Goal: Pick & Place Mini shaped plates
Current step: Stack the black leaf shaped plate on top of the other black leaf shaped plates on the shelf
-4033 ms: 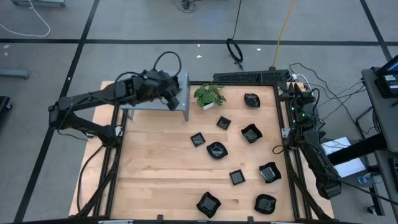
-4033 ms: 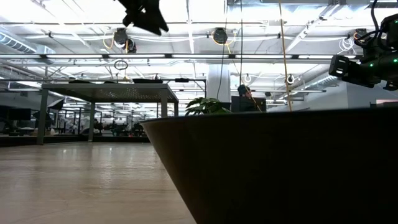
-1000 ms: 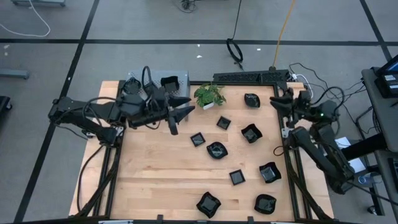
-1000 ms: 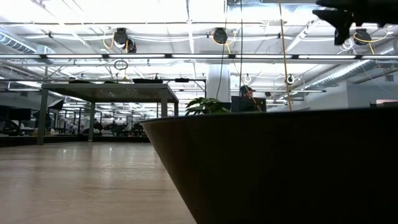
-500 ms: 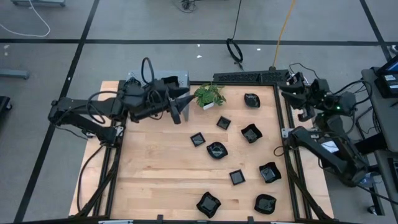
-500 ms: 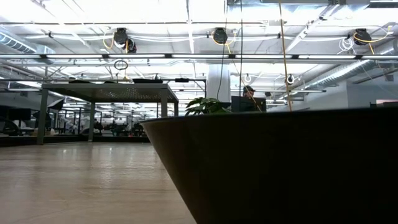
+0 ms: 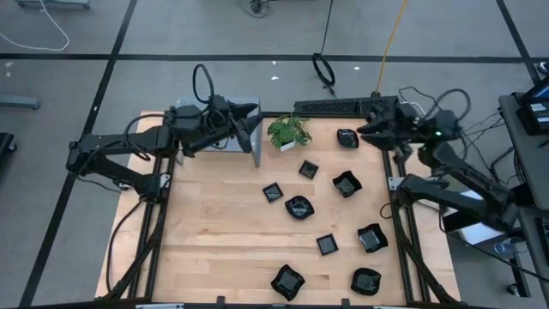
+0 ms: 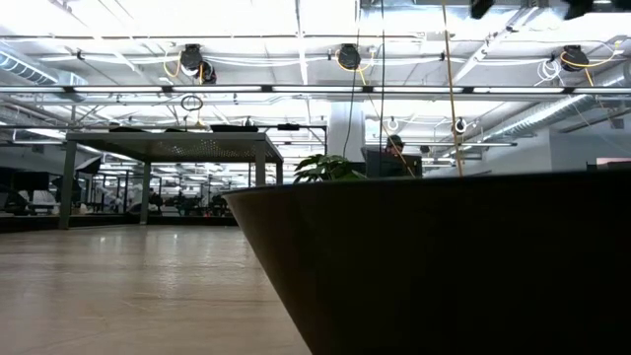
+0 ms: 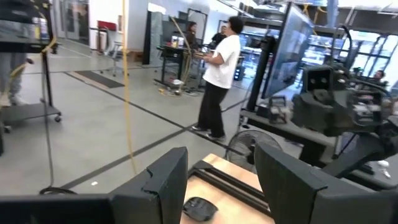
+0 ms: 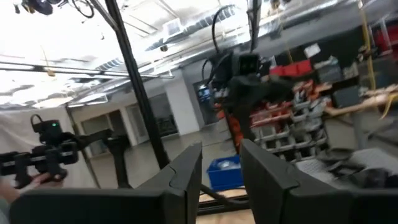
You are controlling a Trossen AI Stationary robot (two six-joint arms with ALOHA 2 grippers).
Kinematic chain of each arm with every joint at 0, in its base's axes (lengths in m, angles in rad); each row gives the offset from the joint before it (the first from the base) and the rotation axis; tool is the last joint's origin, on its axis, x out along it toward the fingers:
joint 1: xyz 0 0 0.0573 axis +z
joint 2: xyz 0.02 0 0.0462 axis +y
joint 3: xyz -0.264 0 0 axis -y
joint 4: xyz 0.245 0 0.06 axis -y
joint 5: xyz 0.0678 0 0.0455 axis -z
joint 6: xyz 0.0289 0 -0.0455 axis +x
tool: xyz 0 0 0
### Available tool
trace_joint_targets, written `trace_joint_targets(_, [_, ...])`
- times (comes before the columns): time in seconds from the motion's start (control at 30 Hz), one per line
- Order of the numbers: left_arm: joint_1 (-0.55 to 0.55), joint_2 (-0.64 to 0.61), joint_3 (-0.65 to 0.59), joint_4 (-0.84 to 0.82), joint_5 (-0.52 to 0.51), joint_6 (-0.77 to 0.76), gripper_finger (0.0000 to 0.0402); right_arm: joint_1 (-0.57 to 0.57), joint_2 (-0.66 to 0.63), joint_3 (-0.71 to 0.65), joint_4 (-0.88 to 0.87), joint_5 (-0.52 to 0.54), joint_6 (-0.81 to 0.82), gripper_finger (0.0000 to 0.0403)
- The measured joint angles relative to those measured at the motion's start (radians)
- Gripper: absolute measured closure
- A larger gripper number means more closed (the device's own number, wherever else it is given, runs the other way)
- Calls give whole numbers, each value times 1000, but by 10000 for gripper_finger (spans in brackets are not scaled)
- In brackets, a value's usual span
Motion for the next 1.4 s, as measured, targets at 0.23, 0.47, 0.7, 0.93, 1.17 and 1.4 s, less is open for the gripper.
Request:
trace_joint_targets(0.23, [43, -53, 0, -31, 1, 37, 211, 174, 58, 0, -164, 189, -143, 303])
trace_joint_targets(0.47, [71, -121, 1, -73, 3, 17, 211, 307, 102, 127, -810, 654, -428, 303])
trace_joint_targets(0.7, [86, -134, 1, -101, 69, 12, 211, 462, 269, 229, -1150, 892, -419, 303])
trace_joint_targets(0.93, [78, -134, 1, -107, 87, -49, 211, 585, 443, 230, -1132, 889, -468, 303])
trace_joint_targets(1.17, [41, -134, 1, -149, 264, -206, 211, 660, 584, 190, -981, 889, -758, 303])
trace_joint_targets(1.4, [-39, -134, 0, -228, 323, -371, 211, 794, 664, 162, -952, 809, -836, 303])
